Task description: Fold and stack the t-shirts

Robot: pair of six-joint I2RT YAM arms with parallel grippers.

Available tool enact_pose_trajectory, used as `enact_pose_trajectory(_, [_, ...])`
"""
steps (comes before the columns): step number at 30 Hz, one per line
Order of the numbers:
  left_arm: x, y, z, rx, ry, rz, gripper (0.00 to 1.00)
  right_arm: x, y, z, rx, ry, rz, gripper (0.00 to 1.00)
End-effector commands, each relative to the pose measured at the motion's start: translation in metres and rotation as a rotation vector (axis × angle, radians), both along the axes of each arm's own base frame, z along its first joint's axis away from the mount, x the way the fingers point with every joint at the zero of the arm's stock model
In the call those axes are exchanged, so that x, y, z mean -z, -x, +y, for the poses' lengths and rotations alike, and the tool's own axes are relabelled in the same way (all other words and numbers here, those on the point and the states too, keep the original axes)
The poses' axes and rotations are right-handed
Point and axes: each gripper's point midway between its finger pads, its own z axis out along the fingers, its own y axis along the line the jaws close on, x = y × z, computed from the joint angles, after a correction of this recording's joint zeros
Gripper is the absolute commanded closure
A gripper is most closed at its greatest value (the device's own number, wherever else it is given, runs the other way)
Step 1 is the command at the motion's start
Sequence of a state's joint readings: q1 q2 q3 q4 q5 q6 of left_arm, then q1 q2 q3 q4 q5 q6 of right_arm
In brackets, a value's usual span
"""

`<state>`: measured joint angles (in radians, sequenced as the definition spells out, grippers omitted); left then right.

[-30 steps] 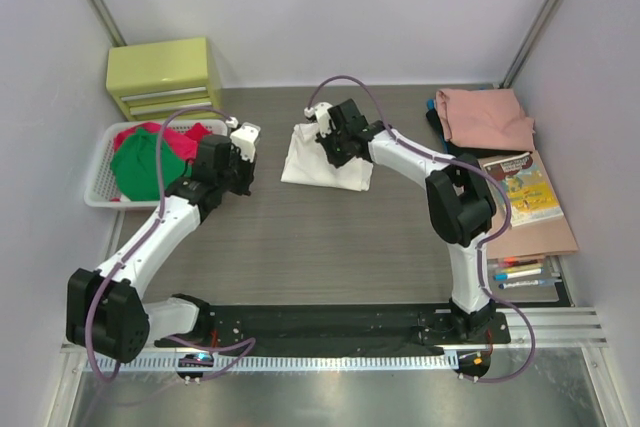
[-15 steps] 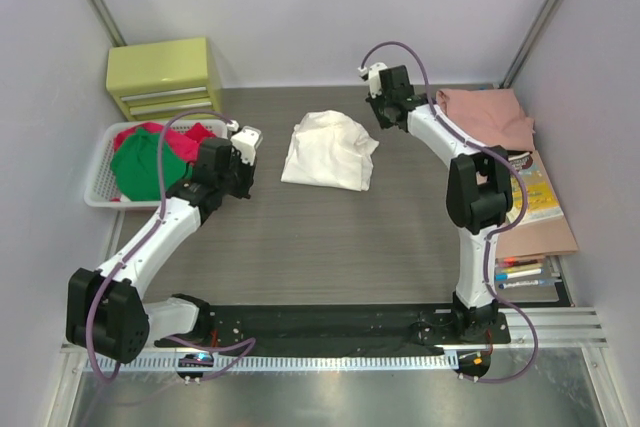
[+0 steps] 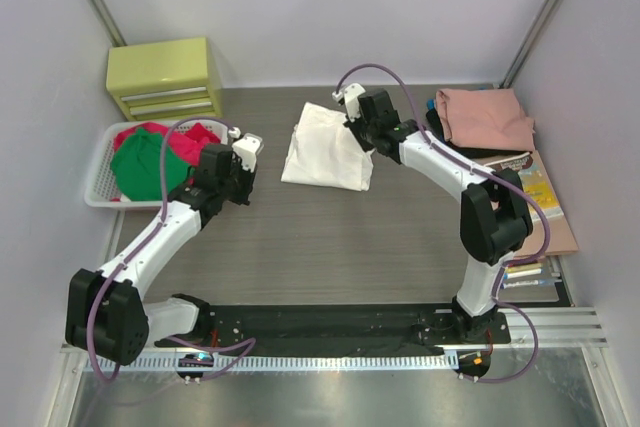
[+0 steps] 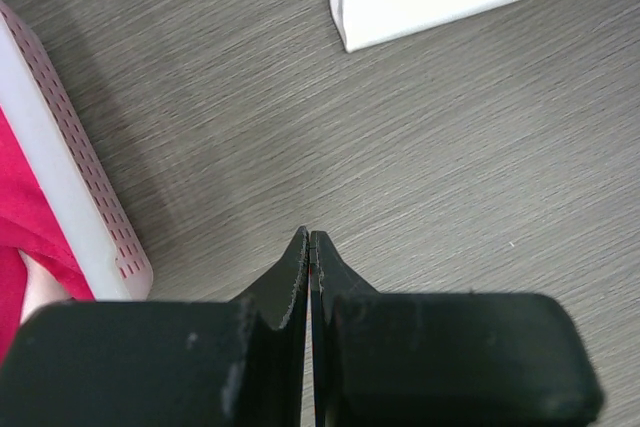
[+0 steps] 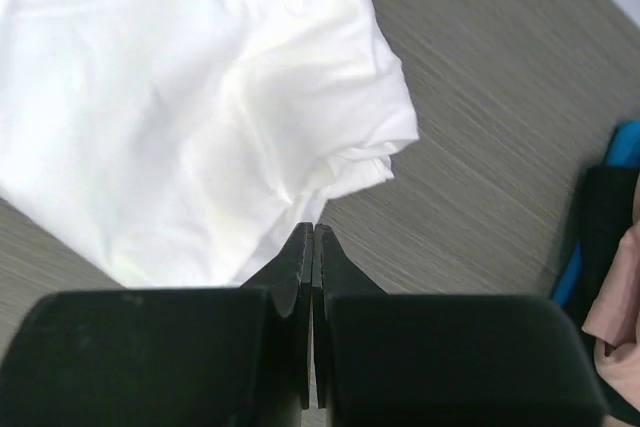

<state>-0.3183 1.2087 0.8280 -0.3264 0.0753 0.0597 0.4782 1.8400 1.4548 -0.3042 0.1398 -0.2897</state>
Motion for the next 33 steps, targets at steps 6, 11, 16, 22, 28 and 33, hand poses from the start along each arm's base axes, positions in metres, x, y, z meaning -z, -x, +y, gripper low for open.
enact_pose_trajectory(6, [-0.017, -0.008, -0.002, 0.007, 0.016, -0.06, 1.0, -0.021, -0.007, 0.047, -0.065, -0.059, -0.067, 0.99])
enact_pose_trajectory(11, [-0.018, -0.005, 0.001, 0.005, 0.006, -0.065, 1.0, -0.002, -0.037, 0.051, -0.034, -0.024, -0.061, 0.99])
enact_pose_trajectory(16, [-0.018, -0.002, 0.002, 0.014, -0.001, -0.07, 1.0, 0.041, -0.068, 0.019, 0.051, 0.021, -0.006, 0.99])
enact_pose_trajectory(22, [-0.014, 0.001, 0.001, 0.023, -0.001, -0.059, 1.0, 0.053, -0.08, -0.03, 0.137, 0.053, 0.014, 0.99])
enact_pose_trajectory(28, [-0.008, -0.001, -0.003, 0.035, 0.009, -0.04, 1.0, 0.029, -0.082, -0.047, 0.144, 0.046, -0.025, 0.99])
enact_pose_trajectory(33, [-0.01, -0.001, -0.003, 0.034, 0.013, -0.043, 1.0, 0.004, -0.08, -0.047, 0.143, 0.035, -0.073, 0.99])
